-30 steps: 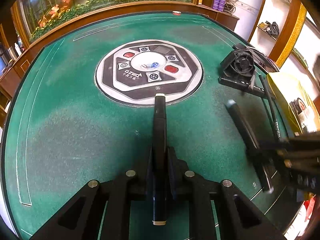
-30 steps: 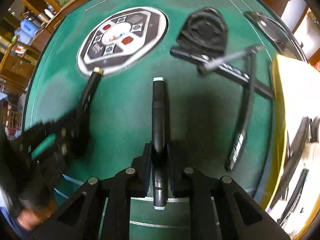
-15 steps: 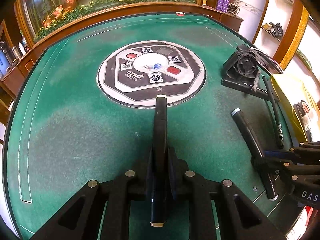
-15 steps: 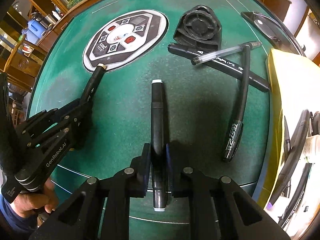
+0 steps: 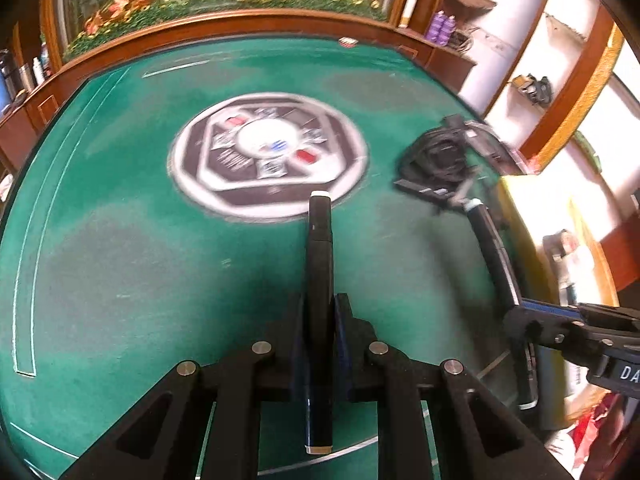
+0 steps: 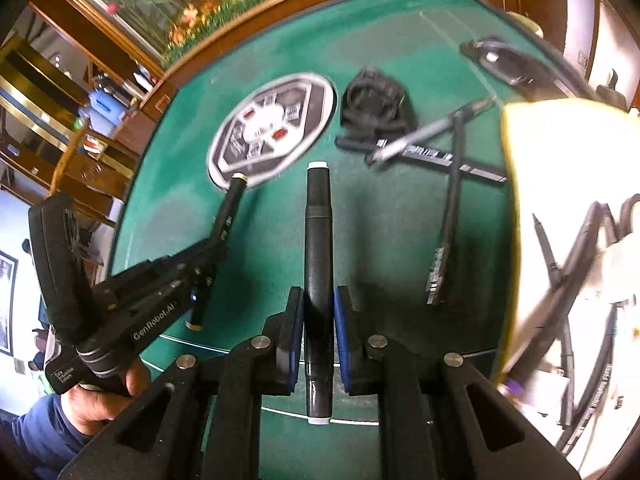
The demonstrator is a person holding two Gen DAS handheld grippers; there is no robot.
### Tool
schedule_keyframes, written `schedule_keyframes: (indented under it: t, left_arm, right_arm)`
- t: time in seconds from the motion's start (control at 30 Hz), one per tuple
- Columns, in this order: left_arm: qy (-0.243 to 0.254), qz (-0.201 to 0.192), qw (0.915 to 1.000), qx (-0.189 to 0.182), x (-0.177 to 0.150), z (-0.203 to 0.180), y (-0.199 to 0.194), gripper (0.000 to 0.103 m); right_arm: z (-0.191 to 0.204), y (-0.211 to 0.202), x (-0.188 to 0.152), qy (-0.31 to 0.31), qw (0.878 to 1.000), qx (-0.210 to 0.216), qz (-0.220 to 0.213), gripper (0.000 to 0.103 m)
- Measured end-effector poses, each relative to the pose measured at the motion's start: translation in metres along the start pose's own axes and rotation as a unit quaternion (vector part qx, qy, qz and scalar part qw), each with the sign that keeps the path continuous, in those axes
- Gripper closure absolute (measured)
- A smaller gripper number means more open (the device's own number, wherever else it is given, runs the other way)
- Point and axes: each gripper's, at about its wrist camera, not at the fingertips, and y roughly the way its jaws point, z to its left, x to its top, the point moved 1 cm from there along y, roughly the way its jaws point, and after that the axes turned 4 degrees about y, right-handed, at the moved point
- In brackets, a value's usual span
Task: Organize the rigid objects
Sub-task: 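Close the left gripper on a black marker while the right gripper grasps another black marker, then carry both black markers into the tray and open both grippers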
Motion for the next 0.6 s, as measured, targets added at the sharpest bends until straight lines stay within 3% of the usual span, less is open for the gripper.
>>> schedule_keyframes:
  t: [0.3,0.6]
  left_arm:
    - [0.046,-0.012,0.9956,-0.081,0.021,-0.071,-0.021,0.089]
    - [0.072,0.02,0.9858,-0.151,0.029,-0.147,-0.01,0.089]
  right_arm:
    - [-0.036,-0.058,-0.006,0.042,0.998,0.007,-0.055,0.089]
    - [-0.106,-0.112,-0.021,0.124,0.984,-0.069,-0.111,0.089]
